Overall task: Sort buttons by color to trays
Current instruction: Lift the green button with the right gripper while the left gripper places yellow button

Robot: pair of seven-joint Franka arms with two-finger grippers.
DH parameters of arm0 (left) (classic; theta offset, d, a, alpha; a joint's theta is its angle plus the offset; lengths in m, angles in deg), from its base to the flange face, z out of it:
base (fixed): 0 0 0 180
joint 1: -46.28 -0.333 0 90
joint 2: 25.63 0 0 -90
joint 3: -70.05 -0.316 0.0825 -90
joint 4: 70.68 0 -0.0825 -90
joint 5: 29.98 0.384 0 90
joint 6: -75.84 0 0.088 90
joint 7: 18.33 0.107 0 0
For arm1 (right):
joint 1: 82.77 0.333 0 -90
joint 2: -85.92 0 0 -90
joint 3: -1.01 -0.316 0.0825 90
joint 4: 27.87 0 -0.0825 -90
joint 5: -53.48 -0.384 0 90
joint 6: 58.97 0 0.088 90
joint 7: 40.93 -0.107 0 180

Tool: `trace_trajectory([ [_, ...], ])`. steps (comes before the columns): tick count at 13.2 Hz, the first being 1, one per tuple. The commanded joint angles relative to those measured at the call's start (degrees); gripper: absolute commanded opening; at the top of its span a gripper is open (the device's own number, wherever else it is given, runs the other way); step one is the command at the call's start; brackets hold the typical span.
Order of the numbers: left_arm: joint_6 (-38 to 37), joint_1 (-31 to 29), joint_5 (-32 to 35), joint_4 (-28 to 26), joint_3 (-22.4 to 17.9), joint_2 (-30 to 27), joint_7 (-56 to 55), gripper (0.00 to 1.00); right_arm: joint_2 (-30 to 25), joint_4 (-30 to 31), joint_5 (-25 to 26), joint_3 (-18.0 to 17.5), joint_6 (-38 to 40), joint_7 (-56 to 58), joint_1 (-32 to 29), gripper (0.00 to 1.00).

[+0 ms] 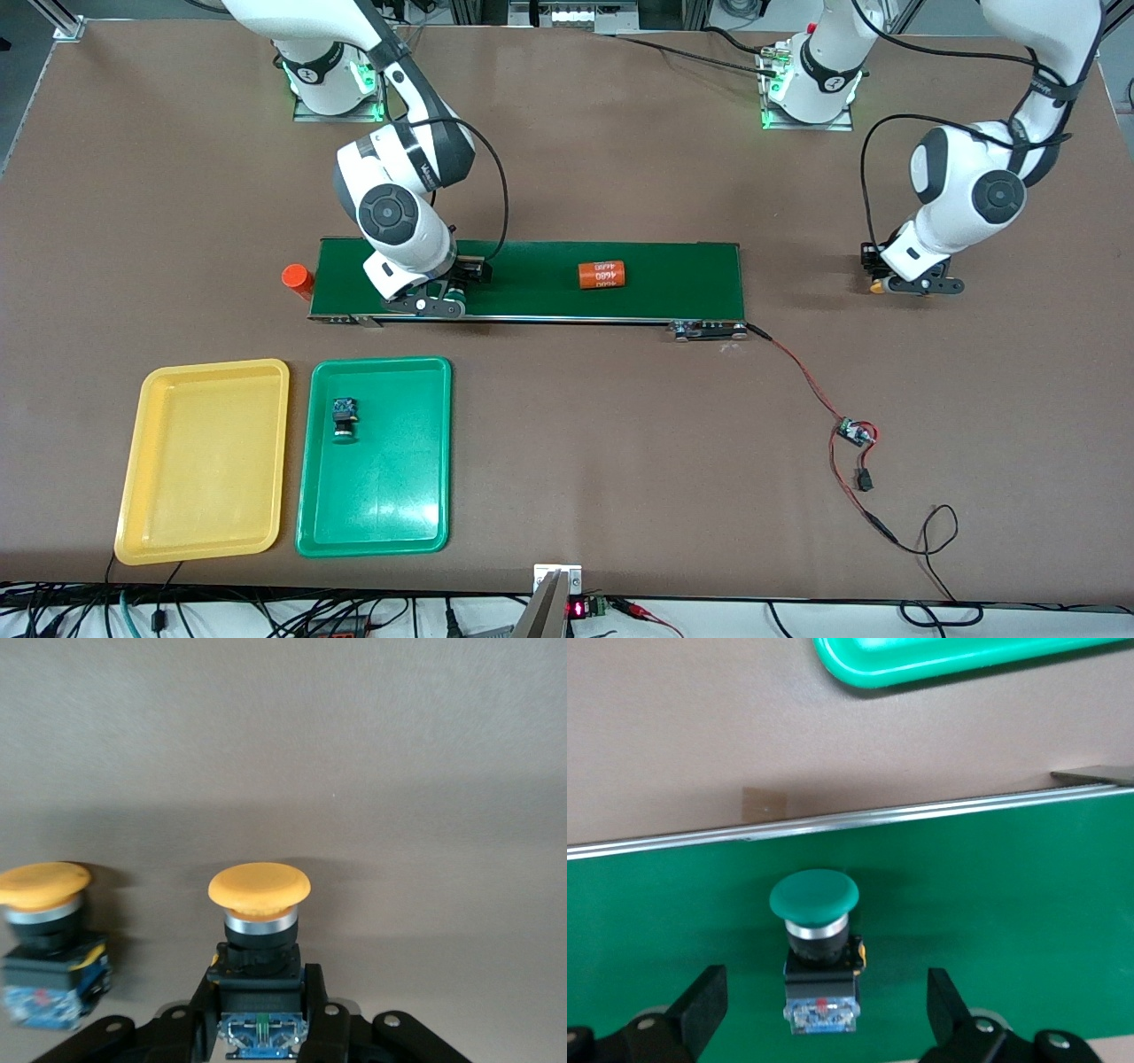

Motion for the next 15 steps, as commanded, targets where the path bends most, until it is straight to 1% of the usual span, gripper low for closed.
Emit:
trace_trajectory([
  [1, -10.9, 0.2, -0.9, 6.7, 2.8, -1.8, 0.1, 0.23, 0.4, 2.7, 0.3, 0.0, -3.3, 0.1, 0.0, 1.0],
  [2, -13.8, 0.2, -1.0, 8.9, 5.5, -1.9, 0.0, 0.22, 0.5, 3.0, 0.3, 0.0, -3.8, 0.2, -0.2, 1.0],
  [3, -15.4, 0.3, -1.3, 10.8, 7.8, -2.0, 0.0, 0.22, 0.5, 3.3, 0.3, 0.0, -3.8, 0.4, -0.5, 0.93],
  [4, -15.8, 0.4, -2.4, 12.3, 10.9, -2.0, -0.2, 0.22, 0.4, 3.2, 0.2, 0.1, -3.5, 0.1, -0.5, 0.63],
  [5, -16.6, 0.4, -3.9, 13.6, 13.1, -2.0, -0.6, 0.22, 0.3, 3.0, 0.1, 0.2, -3.2, -0.1, -0.8, 0.35],
  [6, -18.3, 0.6, -6.3, 15.1, 14.5, -2.0, -2.0, 0.22, -0.1, 3.0, 0.0, 0.2, -3.2, -0.4, -1.4, 0.2],
  [7, -20.2, 0.7, -8.2, 16.5, 17.1, -1.9, -4.0, 0.22, -0.2, 2.7, 0.0, 0.2, -3.2, -0.2, -1.6, 0.14],
  [9, -21.1, 0.8, -8.4, 18.4, 21.9, -1.7, -10.3, 0.22, -0.3, 2.3, 0.1, 0.2, -3.2, 0.1, -1.6, 0.09],
  [11, -21.0, 2.1, -8.6, 20.7, 26.6, -0.4, -16.3, 0.21, -0.3, 2.0, 0.3, 0.3, -3.3, 0.4, -1.7, 0.08],
  [13, -20.0, 3.4, -10.9, 21.8, 31.1, 1.1, -26.1, 0.2, -0.1, -0.5, 0.4, 0.6, -3.3, 2.0, -2.3, 0.07],
  [15, -18.0, 4.9, -10.9, 22.1, 33.2, 2.6, -31.7, 0.2, 0.2, -3.7, 2.1, 0.7, -3.2, 3.6, -4.2, 0.07],
])
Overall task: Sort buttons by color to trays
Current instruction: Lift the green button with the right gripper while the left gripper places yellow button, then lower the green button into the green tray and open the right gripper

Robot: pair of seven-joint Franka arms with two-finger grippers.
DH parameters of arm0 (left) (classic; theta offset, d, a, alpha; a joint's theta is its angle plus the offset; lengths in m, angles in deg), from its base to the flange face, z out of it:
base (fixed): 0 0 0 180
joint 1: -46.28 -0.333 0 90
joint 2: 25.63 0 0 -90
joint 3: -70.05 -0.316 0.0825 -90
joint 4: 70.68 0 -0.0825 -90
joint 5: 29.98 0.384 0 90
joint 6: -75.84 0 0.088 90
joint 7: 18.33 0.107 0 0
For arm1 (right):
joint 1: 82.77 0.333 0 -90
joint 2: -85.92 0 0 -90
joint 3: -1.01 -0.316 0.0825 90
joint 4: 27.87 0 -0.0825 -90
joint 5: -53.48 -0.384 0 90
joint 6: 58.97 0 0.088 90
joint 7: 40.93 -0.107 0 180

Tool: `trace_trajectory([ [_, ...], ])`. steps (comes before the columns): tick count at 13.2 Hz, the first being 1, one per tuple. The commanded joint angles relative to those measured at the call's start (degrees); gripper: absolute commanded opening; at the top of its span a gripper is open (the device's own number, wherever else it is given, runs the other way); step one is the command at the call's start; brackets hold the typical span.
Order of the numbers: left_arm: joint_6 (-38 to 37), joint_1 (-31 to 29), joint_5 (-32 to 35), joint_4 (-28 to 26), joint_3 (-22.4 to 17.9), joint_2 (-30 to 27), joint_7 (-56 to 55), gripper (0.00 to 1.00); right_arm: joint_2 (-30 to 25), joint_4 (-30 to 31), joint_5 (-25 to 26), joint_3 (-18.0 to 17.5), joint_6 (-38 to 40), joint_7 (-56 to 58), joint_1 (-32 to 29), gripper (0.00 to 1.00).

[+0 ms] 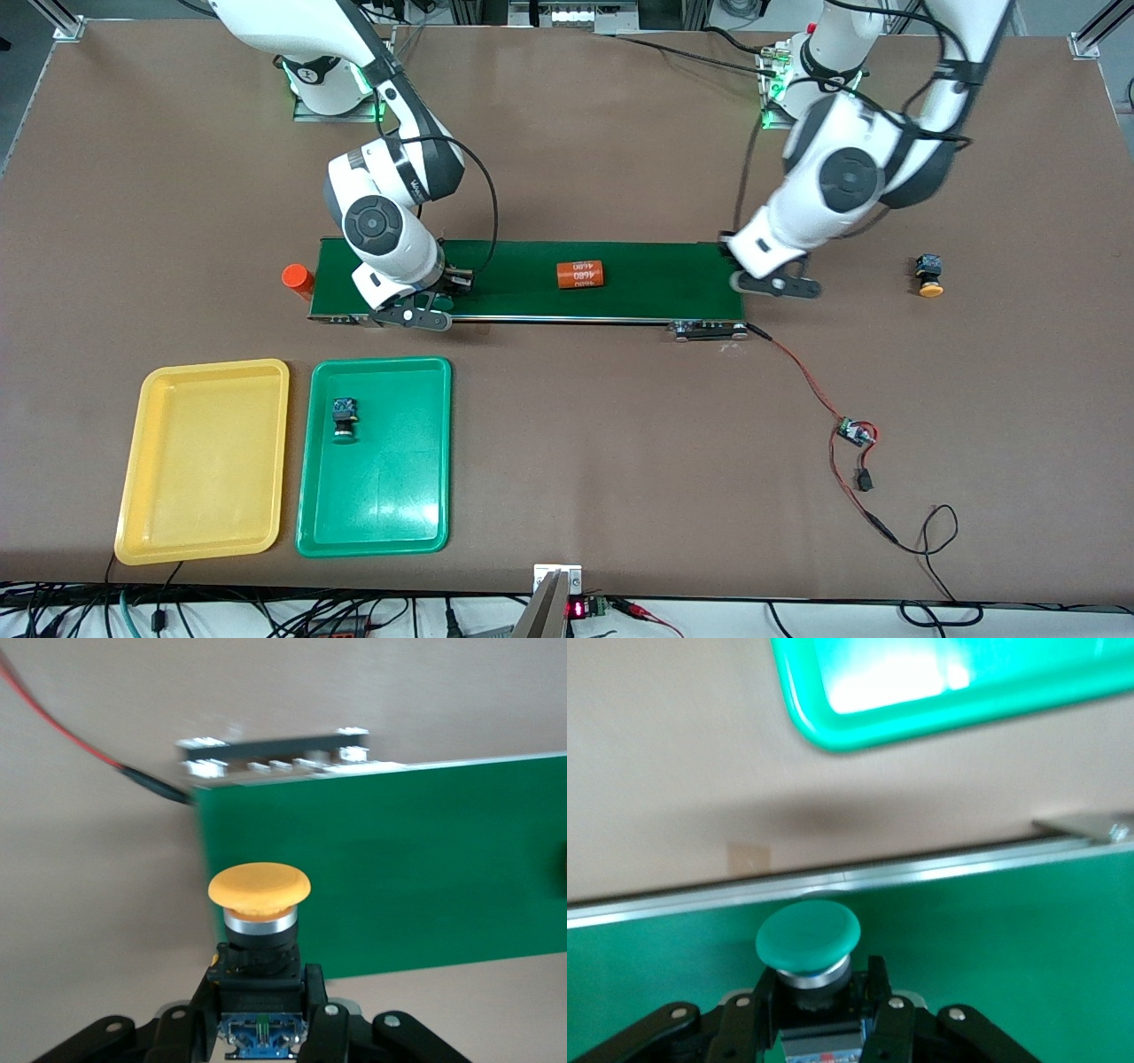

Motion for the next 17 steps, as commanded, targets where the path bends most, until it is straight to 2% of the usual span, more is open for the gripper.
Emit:
trace_trajectory([
  [1, 2.6, 1.7, -1.2, 2.0, 1.9, 3.6, -6.6, 0.2, -0.1, -3.9, 2.6, -0.1, 0.6, 4.7, -2.6, 0.07],
  [5, 9.9, 4.3, -1.0, 2.0, 1.9, 8.3, -10.7, 0.2, 3.3, -9.9, 3.0, 2.1, 0.5, 11.4, -4.8, 0.07],
  [11, 11.0, 4.6, -0.4, 1.6, 1.9, 10.1, -10.6, 0.22, 13.9, -23.0, 3.1, 2.6, -0.3, 12.7, -6.3, 0.07],
  [15, 10.9, 4.6, -0.2, 1.7, 1.9, 10.3, -10.2, 0.58, 18.0, -25.7, 3.0, 3.4, -5.1, 16.5, -8.2, 0.07],
  [16, 10.9, 4.6, -0.3, 1.7, 1.9, 10.3, -10.6, 0.85, 18.8, -26.1, 3.1, 3.5, -6.4, 17.4, -8.3, 0.08],
  [17, 10.8, 4.5, -0.2, 1.6, 1.9, 10.3, -10.5, 1.0, 20.1, -26.7, 3.1, 4.0, -7.8, 19.0, -8.3, 0.08],
])
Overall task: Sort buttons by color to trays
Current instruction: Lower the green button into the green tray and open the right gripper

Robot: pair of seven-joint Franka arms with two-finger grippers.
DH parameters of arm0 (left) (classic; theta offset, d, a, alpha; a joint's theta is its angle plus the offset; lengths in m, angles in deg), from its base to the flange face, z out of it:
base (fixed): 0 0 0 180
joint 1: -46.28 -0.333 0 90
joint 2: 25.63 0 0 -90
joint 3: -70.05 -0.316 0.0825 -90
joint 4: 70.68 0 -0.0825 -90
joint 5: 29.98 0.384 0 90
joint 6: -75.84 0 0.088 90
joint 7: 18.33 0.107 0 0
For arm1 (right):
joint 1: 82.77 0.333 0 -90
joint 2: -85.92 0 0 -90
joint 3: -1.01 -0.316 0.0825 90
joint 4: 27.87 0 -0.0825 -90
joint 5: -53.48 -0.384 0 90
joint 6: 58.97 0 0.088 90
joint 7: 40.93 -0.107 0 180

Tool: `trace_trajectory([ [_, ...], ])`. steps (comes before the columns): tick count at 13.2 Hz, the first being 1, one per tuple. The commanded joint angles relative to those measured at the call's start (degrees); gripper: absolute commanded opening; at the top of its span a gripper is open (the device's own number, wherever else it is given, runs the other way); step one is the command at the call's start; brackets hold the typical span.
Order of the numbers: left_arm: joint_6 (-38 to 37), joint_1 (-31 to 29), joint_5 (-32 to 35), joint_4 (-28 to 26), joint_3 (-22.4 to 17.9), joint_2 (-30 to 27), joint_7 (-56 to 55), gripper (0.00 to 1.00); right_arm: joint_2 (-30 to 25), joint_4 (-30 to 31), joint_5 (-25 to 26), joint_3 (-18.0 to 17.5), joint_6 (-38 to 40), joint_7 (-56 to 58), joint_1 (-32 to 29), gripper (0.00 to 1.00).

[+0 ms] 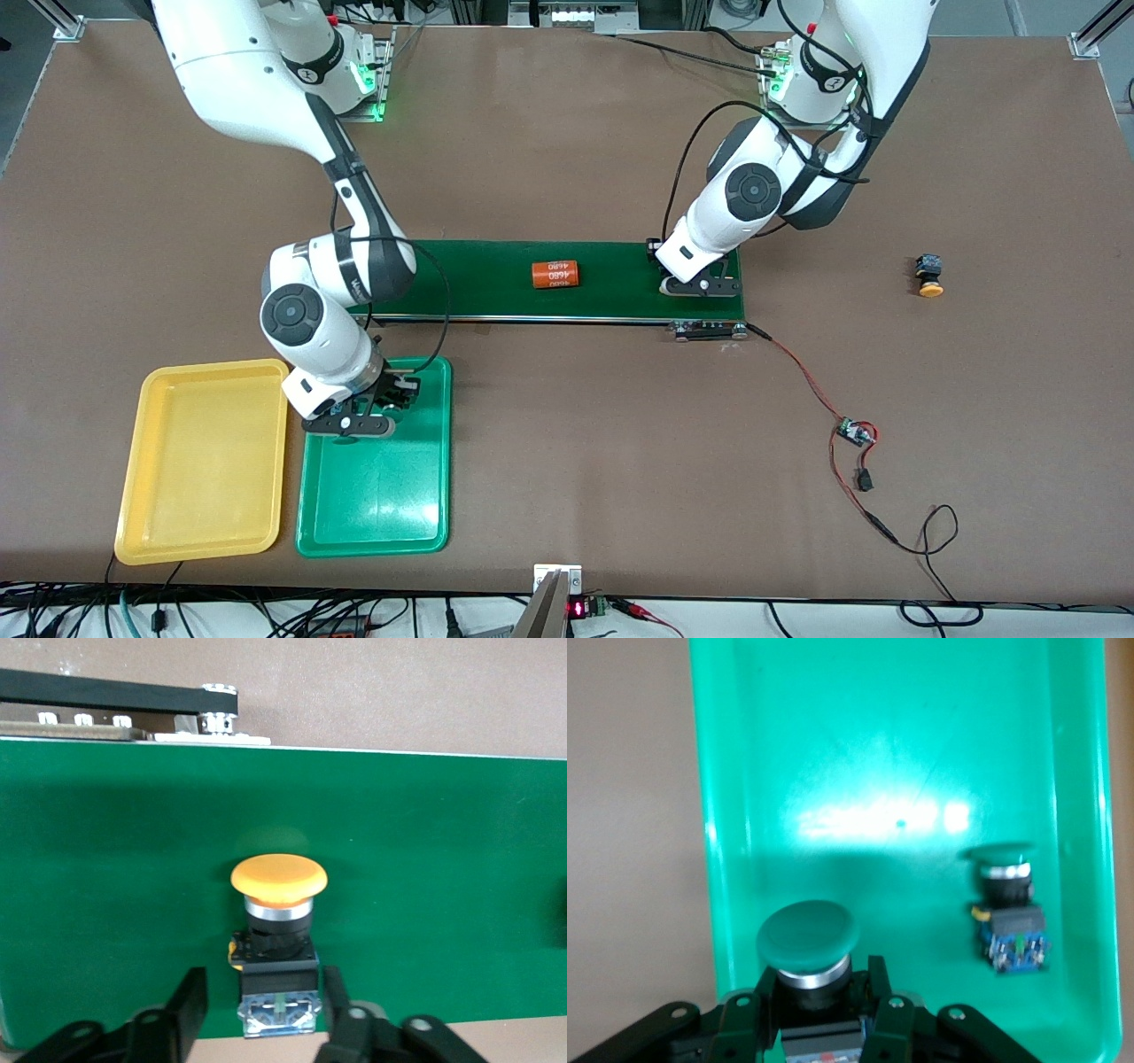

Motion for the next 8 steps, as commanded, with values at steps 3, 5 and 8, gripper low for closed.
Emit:
trace_trajectory([
  [3, -0.7, 0.3, 0.0, 0.9, -0.2, -0.6, -0.3, 1.0, 7.2, -3.4, 0.5, 1.6, -7.5, 3.6, -0.3, 0.07],
  [5, -1.5, -0.9, 0.0, 1.0, -0.3, -3.9, -0.2, 1.0, 7.9, -3.3, 0.1, 1.5, -7.9, 3.2, -0.2, 0.08],
  [8, -7.6, -5.0, 0.0, 1.5, -2.5, -8.4, 0.1, 1.0, 7.7, -3.0, -0.3, 1.5, -7.6, 3.0, -0.2, 0.89],
])
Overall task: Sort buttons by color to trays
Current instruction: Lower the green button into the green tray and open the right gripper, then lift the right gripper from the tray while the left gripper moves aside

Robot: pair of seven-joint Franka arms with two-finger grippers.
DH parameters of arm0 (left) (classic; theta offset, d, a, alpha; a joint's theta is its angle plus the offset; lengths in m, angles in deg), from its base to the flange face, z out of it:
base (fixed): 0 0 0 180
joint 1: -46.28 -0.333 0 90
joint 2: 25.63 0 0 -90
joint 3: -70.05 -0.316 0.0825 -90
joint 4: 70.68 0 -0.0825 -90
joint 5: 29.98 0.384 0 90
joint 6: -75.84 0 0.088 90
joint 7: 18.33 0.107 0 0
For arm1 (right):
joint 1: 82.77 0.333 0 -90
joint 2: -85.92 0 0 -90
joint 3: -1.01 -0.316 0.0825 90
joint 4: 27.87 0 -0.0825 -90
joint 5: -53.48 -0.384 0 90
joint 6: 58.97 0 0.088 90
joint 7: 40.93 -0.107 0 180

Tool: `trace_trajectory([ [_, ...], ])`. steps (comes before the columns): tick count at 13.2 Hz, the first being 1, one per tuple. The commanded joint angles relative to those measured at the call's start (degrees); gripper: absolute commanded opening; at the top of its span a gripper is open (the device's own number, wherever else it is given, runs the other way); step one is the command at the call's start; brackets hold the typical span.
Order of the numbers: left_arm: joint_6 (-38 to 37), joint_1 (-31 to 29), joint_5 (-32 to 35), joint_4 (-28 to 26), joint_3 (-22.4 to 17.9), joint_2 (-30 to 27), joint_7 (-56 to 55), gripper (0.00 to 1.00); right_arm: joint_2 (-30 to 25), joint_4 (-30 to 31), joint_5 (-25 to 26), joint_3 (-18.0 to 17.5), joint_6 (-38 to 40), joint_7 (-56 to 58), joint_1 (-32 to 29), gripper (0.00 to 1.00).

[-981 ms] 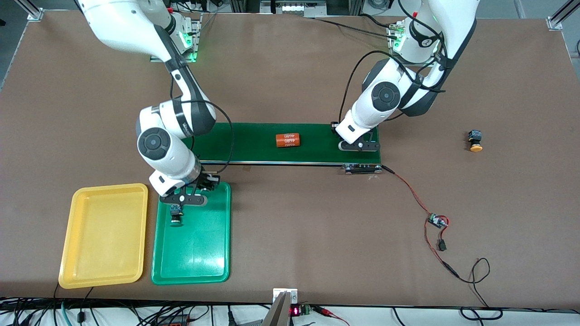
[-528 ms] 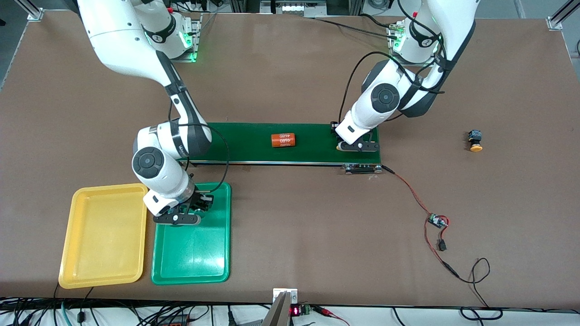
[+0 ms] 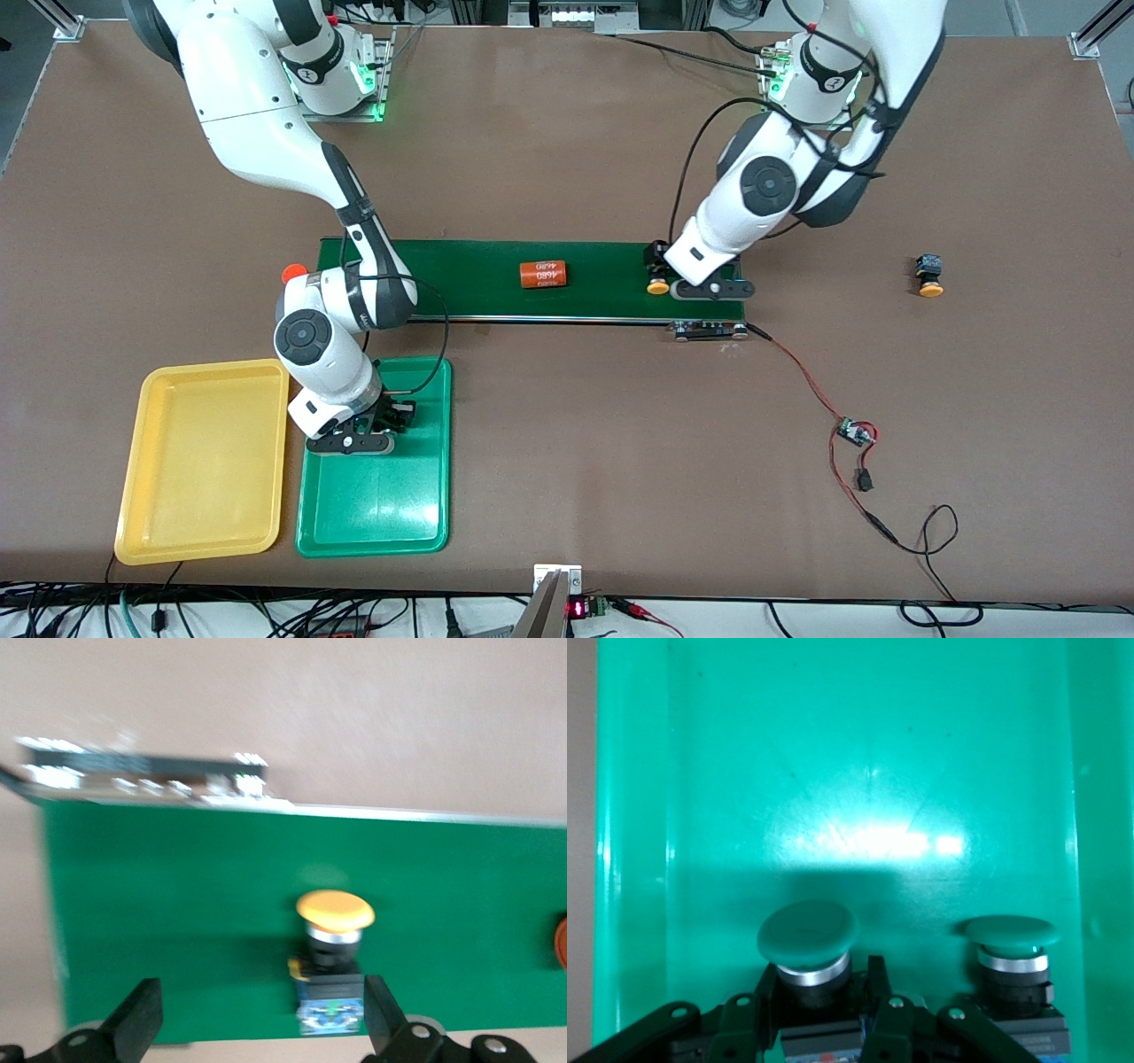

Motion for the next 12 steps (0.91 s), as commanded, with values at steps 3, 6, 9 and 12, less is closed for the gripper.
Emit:
trace_trajectory([
  [3, -8.8, -4.4, 0.0, -0.3, -8.0, -5.6, 0.2, 1.0, -1.6, -1.4, -2.9, 0.0, 4.9, 0.2, 0.0, 1.0],
  [6, -10.6, -5.5, 5.6, -0.4, -14.8, -5.5, 8.2, 1.0, -5.7, -1.4, -2.9, 0.0, 10.2, 0.1, 0.1, 1.0],
  [9, -10.5, -7.7, 8.4, -0.5, -20.9, -5.1, 21.6, 1.0, -10.6, -1.2, -2.5, 0.1, 17.1, 0.0, 0.6, 1.0],
  [12, -10.2, -9.9, 10.9, -1.1, -26.7, -3.1, 34.4, 1.0, -15.6, -0.6, -2.5, 0.1, 25.6, -0.2, 0.5, 1.0],
])
